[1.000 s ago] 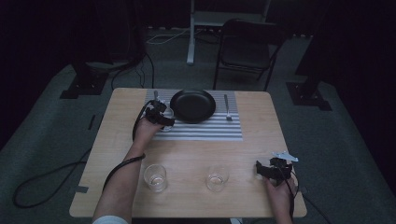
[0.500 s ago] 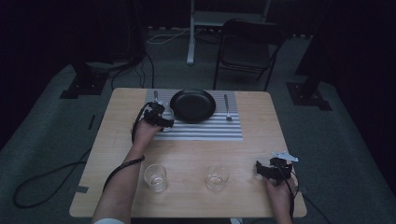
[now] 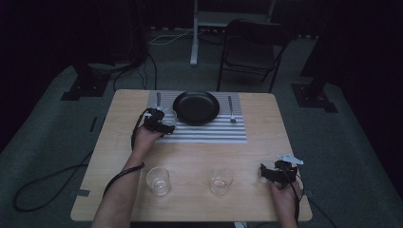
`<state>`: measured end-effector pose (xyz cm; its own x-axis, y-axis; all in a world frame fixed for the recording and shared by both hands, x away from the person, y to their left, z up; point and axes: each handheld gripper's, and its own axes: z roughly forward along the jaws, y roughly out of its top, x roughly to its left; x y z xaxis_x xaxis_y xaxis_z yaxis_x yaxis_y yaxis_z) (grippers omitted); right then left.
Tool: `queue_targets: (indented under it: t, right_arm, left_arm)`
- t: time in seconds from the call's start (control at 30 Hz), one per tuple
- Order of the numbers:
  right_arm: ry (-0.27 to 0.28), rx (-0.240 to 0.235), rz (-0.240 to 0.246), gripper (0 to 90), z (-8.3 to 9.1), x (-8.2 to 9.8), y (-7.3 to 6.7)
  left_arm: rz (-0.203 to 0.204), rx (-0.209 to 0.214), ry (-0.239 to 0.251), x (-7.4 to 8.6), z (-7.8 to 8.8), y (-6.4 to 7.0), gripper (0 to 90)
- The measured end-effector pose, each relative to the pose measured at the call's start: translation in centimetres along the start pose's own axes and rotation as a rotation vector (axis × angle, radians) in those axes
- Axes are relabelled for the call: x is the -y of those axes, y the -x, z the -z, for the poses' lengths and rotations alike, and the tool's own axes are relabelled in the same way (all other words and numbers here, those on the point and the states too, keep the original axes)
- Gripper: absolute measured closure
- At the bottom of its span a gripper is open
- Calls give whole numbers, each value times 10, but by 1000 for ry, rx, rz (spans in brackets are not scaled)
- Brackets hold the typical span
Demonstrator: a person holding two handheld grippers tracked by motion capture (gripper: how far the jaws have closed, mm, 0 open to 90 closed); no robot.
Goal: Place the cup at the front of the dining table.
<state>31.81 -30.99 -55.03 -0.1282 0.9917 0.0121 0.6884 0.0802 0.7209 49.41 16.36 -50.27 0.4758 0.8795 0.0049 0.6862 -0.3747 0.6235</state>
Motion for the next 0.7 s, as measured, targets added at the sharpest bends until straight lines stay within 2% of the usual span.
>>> queue_targets:
  t: [0.47, 0.53, 0.7]
  right_arm:
    - [0, 0, 0, 119, 0, 0, 0]
    - [0, 0, 0, 119, 0, 0, 0]
    - [0, 0, 0, 119, 0, 0, 0]
  left_arm:
    - [18, -12, 5, 21, 8, -10, 171]
    - [28, -1, 12, 24, 11, -12, 171]
    - [21, -6, 7, 31, 15, -15, 171]
